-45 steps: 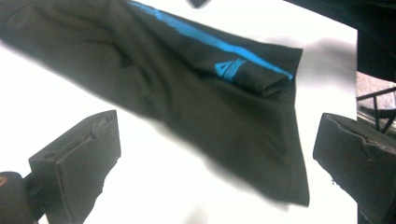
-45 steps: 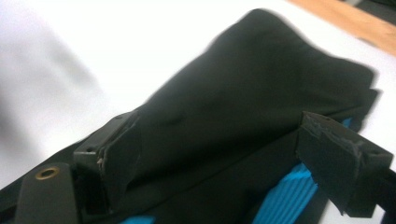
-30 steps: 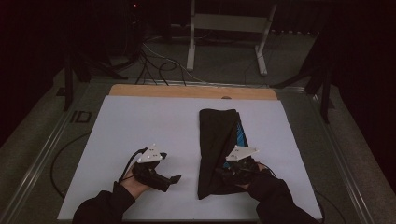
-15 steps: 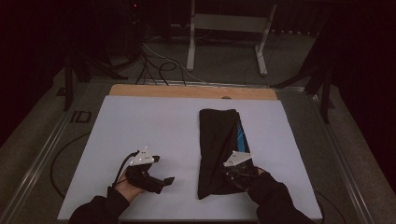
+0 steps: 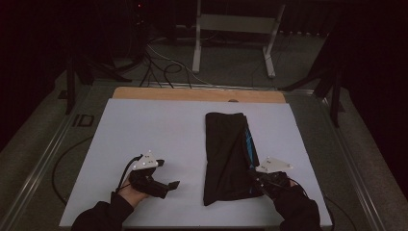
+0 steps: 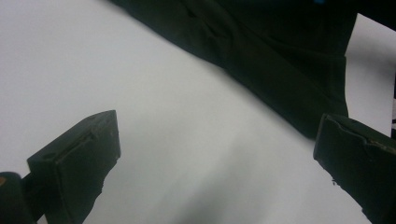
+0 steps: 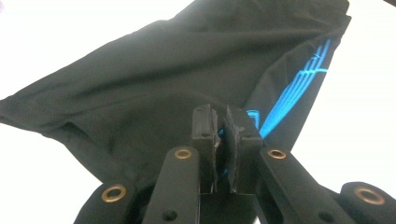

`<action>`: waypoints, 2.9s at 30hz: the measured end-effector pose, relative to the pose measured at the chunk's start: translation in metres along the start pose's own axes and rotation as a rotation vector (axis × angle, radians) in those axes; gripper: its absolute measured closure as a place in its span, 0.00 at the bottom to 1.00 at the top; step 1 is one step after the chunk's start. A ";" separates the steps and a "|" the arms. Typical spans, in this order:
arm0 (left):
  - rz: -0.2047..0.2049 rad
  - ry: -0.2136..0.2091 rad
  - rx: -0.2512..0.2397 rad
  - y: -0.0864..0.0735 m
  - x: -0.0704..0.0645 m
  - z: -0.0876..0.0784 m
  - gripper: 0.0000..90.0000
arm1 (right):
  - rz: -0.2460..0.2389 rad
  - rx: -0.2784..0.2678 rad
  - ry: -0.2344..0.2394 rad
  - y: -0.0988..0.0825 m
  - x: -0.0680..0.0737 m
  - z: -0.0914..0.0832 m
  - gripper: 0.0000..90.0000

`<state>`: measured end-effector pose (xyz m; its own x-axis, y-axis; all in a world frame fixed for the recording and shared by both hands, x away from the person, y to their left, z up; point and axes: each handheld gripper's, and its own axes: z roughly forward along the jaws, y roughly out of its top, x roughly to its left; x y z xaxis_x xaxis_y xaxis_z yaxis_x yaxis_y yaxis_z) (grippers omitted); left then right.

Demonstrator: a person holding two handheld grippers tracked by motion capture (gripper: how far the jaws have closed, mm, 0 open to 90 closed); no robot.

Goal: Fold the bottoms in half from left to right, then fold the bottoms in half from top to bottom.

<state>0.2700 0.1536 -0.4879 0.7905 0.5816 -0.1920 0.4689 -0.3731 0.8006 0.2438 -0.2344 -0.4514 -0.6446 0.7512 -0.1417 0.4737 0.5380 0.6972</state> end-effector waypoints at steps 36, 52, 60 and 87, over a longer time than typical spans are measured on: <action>0.018 -0.038 -0.012 -0.002 0.002 0.005 0.00 | 0.159 0.115 0.008 -0.064 -0.010 -0.014 0.81; 0.026 -0.041 -0.021 -0.002 0.003 0.005 0.00 | 0.196 -0.041 0.024 -0.054 -0.025 -0.015 0.17; 0.026 -0.041 -0.024 -0.002 0.004 0.004 0.00 | 0.194 -0.129 0.031 -0.047 -0.033 -0.009 0.11; 0.044 -0.111 0.003 0.012 -0.006 0.008 0.00 | 0.125 -0.173 0.091 -0.030 -0.038 0.004 0.11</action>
<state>0.2741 0.1394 -0.4819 0.8492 0.4810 -0.2181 0.4335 -0.3988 0.8081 0.2565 -0.2771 -0.4700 -0.6423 0.7663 0.0117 0.4484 0.3634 0.8167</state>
